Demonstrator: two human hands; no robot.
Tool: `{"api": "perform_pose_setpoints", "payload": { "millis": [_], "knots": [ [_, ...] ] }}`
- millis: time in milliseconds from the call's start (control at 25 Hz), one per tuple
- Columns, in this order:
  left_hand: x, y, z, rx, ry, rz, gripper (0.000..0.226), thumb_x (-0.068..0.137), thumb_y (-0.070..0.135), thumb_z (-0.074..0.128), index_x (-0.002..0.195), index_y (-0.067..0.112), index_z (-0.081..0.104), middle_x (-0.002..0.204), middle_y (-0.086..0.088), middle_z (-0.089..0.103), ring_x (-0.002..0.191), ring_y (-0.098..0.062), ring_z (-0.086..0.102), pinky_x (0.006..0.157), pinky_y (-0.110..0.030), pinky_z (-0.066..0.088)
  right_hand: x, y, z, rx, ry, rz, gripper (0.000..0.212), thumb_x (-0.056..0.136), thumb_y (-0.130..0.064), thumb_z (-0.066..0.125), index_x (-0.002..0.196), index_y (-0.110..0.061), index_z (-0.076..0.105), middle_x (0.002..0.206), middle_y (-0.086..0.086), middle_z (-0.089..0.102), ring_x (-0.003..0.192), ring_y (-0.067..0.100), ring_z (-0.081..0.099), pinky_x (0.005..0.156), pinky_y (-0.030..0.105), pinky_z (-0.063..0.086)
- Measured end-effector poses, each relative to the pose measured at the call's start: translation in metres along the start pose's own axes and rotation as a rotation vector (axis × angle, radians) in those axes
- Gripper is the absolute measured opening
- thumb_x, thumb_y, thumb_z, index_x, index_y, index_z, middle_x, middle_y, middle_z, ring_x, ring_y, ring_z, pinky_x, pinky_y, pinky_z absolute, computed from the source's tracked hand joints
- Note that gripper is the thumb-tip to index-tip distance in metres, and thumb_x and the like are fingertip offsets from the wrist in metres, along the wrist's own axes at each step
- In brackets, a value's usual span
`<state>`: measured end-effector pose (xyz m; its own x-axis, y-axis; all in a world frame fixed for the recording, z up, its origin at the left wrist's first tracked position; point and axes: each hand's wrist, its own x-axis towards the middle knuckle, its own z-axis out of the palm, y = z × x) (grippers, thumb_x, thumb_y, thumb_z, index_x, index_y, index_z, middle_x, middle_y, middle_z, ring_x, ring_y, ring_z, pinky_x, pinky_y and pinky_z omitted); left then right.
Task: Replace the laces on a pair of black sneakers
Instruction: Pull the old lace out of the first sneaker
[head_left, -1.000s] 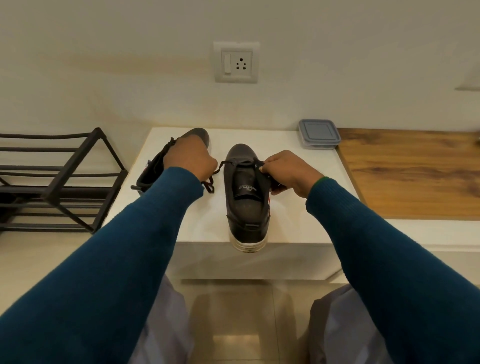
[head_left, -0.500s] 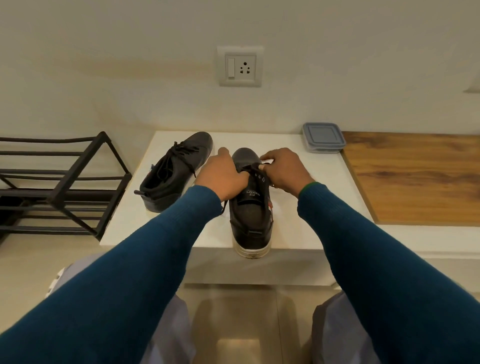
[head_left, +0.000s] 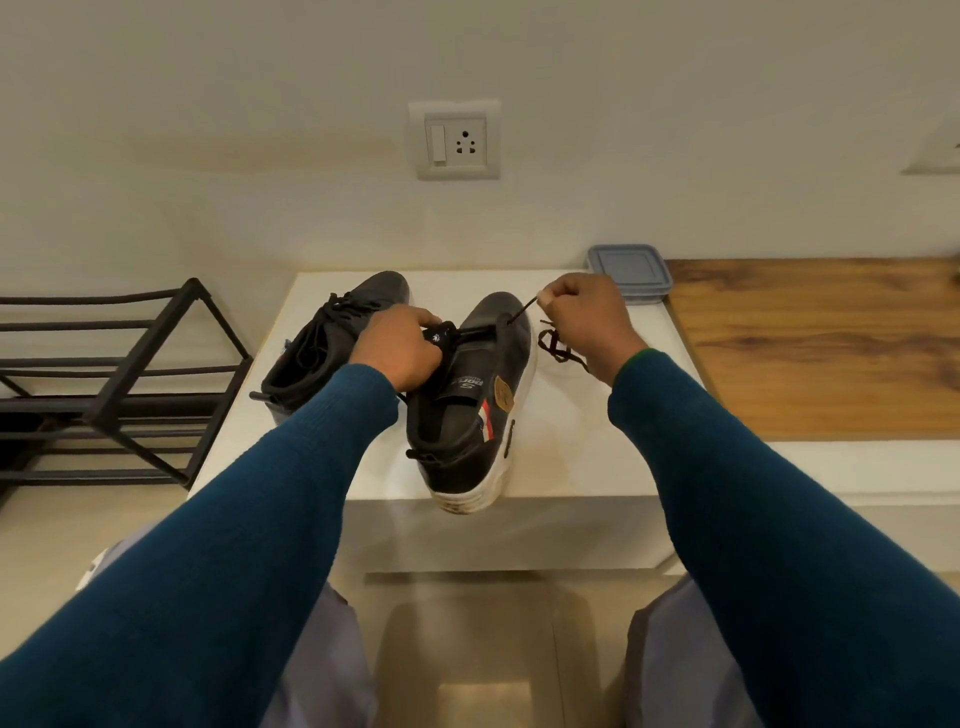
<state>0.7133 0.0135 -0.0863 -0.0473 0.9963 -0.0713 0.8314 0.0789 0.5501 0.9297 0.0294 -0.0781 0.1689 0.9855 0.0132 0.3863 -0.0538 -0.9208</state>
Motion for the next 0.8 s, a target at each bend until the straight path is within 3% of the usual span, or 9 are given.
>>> {"api": "perform_pose_setpoints", "payload": {
  "millis": [120,200,280,320,400,480,560,640,800],
  "knots": [
    [0.005,-0.004,-0.003,0.028,0.012,-0.002,0.052,0.087,0.003,0.056,0.133,0.026,0.063,0.133,-0.009,0.063,0.113,-0.026,0.062,0.102,-0.043,0.051,0.003,-0.019,-0.024,0.579,0.136,0.056,0.023,0.086,0.005,0.044,0.076,-0.010,0.057,0.085,0.010,0.066,0.086,0.025,0.068,0.077,0.042,0.057],
    [0.006,-0.005,-0.006,0.025,0.027,-0.027,0.051,0.088,0.004,0.056,0.133,0.027,0.063,0.133,-0.008,0.062,0.113,-0.027,0.061,0.102,-0.043,0.051,0.008,-0.031,-0.051,1.205,0.149,0.025,0.024,0.089,0.004,0.036,0.075,-0.011,0.050,0.073,0.011,0.058,0.065,0.026,0.064,0.063,0.036,0.055],
    [0.007,-0.005,-0.006,0.000,0.032,-0.036,0.049,0.088,0.003,0.055,0.131,0.026,0.064,0.130,-0.008,0.064,0.112,-0.026,0.062,0.102,-0.043,0.051,0.010,-0.033,-0.072,1.384,0.150,0.037,0.030,0.097,-0.008,0.037,0.070,-0.013,0.048,0.062,0.005,0.051,0.044,0.017,0.044,0.044,0.025,0.040],
    [0.006,-0.005,-0.005,-0.013,0.030,-0.032,0.049,0.088,0.003,0.053,0.130,0.025,0.065,0.128,-0.007,0.065,0.111,-0.026,0.062,0.102,-0.042,0.051,0.011,-0.032,-0.075,1.279,0.143,0.086,0.031,0.100,-0.014,0.040,0.070,-0.015,0.048,0.061,0.004,0.051,0.041,0.014,0.036,0.040,0.022,0.030],
    [0.004,-0.003,-0.002,-0.036,0.021,-0.016,0.045,0.089,0.006,0.050,0.129,0.023,0.065,0.126,-0.006,0.066,0.111,-0.025,0.061,0.102,-0.042,0.050,0.009,-0.025,-0.066,0.737,0.069,0.153,0.029,0.101,-0.023,0.049,0.074,-0.014,0.051,0.066,0.005,0.054,0.038,0.012,0.037,0.038,0.021,0.025],
    [0.004,-0.001,0.003,-0.041,0.020,-0.012,0.041,0.092,0.013,0.048,0.129,0.022,0.063,0.127,-0.006,0.065,0.112,-0.025,0.060,0.103,-0.042,0.049,0.002,-0.011,-0.040,0.016,-0.075,0.069,0.023,0.099,-0.032,0.057,0.089,-0.012,0.062,0.083,0.005,0.062,0.053,0.012,0.054,0.044,0.022,0.039],
    [0.004,-0.001,0.007,-0.022,0.034,-0.005,0.036,0.096,0.021,0.052,0.130,0.025,0.062,0.131,-0.005,0.063,0.116,-0.025,0.059,0.104,-0.040,0.048,-0.009,0.004,-0.011,-0.418,-0.251,-0.042,0.025,0.097,-0.037,0.061,0.109,-0.015,0.063,0.101,0.000,0.063,0.074,0.012,0.061,0.059,0.020,0.046],
    [0.005,-0.002,0.008,0.000,0.045,0.019,0.034,0.097,0.028,0.058,0.131,0.027,0.062,0.134,-0.004,0.062,0.120,-0.023,0.058,0.104,-0.037,0.045,-0.017,0.013,0.010,-0.536,-0.350,-0.052,0.024,0.096,-0.035,0.064,0.106,-0.014,0.064,0.099,0.001,0.065,0.076,0.011,0.060,0.057,0.020,0.042],
    [0.007,-0.004,0.009,0.002,0.051,0.046,0.034,0.097,0.023,0.059,0.131,0.024,0.064,0.133,-0.004,0.062,0.120,-0.022,0.058,0.104,-0.035,0.044,-0.018,0.009,0.012,-0.443,-0.322,-0.080,0.019,0.094,-0.030,0.067,0.081,-0.017,0.071,0.079,-0.005,0.065,0.082,0.016,0.062,0.059,0.021,0.040]
  ]
}}
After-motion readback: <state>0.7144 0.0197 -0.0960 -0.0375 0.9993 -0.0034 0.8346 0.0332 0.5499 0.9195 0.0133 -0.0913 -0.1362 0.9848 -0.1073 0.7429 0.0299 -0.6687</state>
